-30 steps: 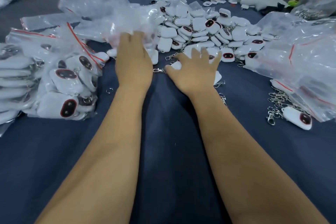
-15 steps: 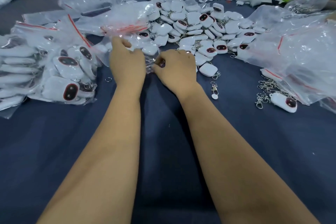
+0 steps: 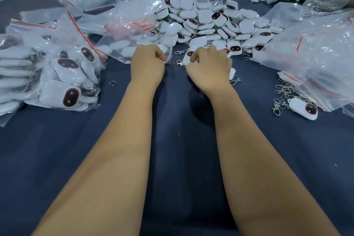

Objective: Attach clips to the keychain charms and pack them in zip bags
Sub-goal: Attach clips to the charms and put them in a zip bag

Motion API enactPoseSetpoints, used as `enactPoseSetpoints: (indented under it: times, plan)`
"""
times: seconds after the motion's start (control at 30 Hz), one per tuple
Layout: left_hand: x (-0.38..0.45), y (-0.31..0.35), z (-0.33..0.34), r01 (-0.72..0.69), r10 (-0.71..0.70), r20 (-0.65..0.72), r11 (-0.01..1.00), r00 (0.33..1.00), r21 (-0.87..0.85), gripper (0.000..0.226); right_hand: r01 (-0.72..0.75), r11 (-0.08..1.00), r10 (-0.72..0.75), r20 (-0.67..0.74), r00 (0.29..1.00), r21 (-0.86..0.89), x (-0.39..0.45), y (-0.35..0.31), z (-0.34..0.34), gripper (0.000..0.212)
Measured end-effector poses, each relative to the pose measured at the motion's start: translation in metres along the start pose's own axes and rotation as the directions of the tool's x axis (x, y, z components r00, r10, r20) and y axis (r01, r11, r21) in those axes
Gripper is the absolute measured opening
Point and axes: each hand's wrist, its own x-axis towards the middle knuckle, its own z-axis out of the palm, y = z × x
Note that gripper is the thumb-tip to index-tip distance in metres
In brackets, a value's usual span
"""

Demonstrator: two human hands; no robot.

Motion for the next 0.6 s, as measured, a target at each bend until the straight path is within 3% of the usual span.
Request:
enactPoseSetpoints:
  times: [0.23, 0.3, 0.4, 0.5, 0.6]
  plan:
    - [-0.004, -0.002, -0.003, -0.062, 0.064, -0.018, 0.993, 0.998, 0.098, 0.042, 0.047, 0.999, -0.047, -0.053, 0.998, 0.0, 0.0, 0.004, 0.003, 0.033]
    - [-0.008, 0.001, -0.004, -0.098, 0.109, -0.055, 0.981, 0.993, 0.17, 0.04, 0.075, 0.993, -0.067, -0.082, 0.994, 0.089, 0.0, 0.005, 0.003, 0.037]
    - [-0.014, 0.006, -0.003, -0.113, 0.115, -0.009, 0.986, 0.993, 0.126, 0.037, 0.125, 0.956, -0.082, -0.166, 0.983, 0.266, -0.004, 0.0, 0.003, 0.038]
    - [-0.018, 0.01, -0.001, -0.11, 0.106, 0.044, 0.99, 0.993, 0.091, 0.034, 0.051, 0.807, 0.1, -0.222, 0.97, 0.588, -0.004, -0.009, 0.002, 0.042]
    - [-0.016, 0.009, 0.0, -0.082, 0.076, 0.066, 0.993, 0.995, 0.083, 0.034, -0.083, 0.546, 0.242, -0.062, 0.968, 0.833, -0.003, -0.014, 0.003, 0.032]
